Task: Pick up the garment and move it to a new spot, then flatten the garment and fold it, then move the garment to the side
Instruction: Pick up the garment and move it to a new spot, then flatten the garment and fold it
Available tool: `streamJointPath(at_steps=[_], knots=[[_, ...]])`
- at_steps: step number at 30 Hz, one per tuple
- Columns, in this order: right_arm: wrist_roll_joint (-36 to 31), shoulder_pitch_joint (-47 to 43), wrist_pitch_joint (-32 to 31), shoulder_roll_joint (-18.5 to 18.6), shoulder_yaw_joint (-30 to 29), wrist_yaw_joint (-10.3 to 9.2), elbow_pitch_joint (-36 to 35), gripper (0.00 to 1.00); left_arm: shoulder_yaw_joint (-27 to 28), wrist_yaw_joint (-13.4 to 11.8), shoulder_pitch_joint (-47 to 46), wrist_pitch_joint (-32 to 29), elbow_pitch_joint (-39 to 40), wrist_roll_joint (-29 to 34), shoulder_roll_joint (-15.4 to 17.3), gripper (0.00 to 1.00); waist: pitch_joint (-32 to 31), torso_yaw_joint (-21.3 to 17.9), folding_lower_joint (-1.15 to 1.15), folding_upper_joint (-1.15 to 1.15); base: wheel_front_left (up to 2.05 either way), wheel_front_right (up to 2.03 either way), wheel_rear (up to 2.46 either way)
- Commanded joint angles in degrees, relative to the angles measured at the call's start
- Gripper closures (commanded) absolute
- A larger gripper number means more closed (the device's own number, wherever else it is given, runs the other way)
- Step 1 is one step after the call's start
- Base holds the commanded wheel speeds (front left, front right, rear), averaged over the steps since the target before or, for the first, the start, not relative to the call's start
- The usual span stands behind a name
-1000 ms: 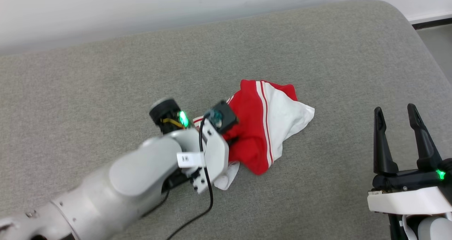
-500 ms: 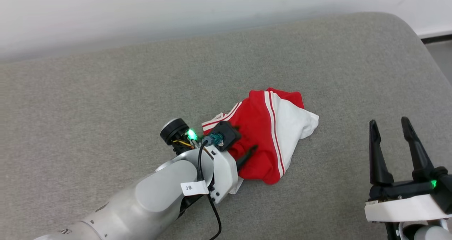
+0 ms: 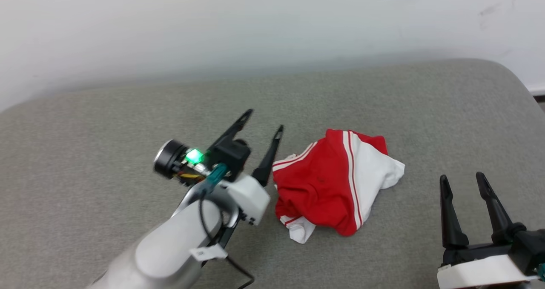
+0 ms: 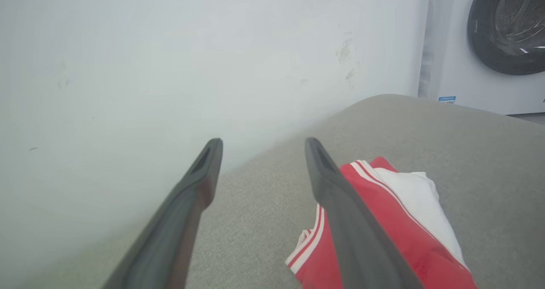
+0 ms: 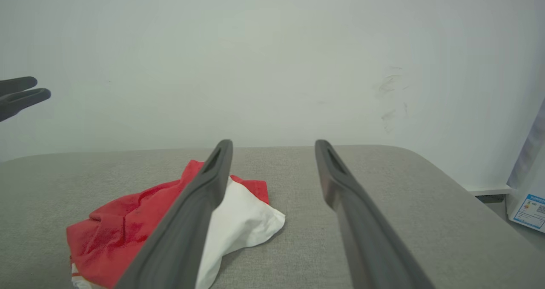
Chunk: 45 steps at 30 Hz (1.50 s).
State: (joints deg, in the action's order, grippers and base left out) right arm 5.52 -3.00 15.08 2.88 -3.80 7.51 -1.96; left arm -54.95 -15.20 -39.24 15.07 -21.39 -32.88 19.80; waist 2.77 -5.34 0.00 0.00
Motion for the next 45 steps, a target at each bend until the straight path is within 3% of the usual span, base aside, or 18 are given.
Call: streamJointPath(at_steps=[1, 2, 9, 13, 18, 30, 45], knots=[[0.2, -0.8, 0.1, 0.0, -0.1, -0.04, 0.2, 0.0, 1.1, -0.8, 2.0, 0.1, 0.7, 0.7, 0.7, 0.0, -1.1, 1.2, 0.0, 0.0, 0.0, 0.0, 0.0], [0.5, -1.1, 0.1, 0.0, -0.2, -0.04, 0.4, 0.0, 4.5, -2.6, 5.1, 0.1, 3.8, 2.6, 1.5, 0.0, -1.7, 2.0, 0.0, 0.0, 0.0, 0.0, 0.0], [1.1, -2.1, 0.1, 0.0, 0.0, -0.04, 1.5, 0.0, 15.3, -7.2, 17.1, 0.1, 11.8, 9.2, 2.9, 0.0, -2.9, 4.8, 0.0, 0.0, 0.0, 0.0, 0.0], [1.7, -2.9, 0.1, 0.0, -0.1, -0.04, 2.1, 0.0, 21.2, -8.3, 24.0, 0.1, 15.5, 12.2, 2.3, 0.0, -3.4, 6.1, 0.0, 0.0, 0.0, 0.0, 0.0], [2.0, -3.2, 0.1, 0.0, 0.1, -0.04, 2.7, 0.0, 27.7, -7.8, 31.6, 0.1, 18.1, 15.6, 0.9, 0.0, -3.8, 7.1, 0.0, 0.0, 0.0, 0.0, 0.0], [3.1, -4.2, 0.1, 0.0, 0.6, -0.04, 4.1, 0.0, 39.6, -2.9, 42.3, 0.1, 20.7, 21.8, -4.7, 0.0, -4.6, 7.6, 0.0, 0.0, 0.0, 0.0, 0.0], [4.2, -5.5, 0.1, 0.0, 1.6, -0.04, 6.6, 0.0, 45.8, 5.0, 45.8, 0.1, 21.0, 26.8, -11.3, 0.0, -4.7, 7.3, 0.0, 0.0, 0.0, 0.0, 0.0]])
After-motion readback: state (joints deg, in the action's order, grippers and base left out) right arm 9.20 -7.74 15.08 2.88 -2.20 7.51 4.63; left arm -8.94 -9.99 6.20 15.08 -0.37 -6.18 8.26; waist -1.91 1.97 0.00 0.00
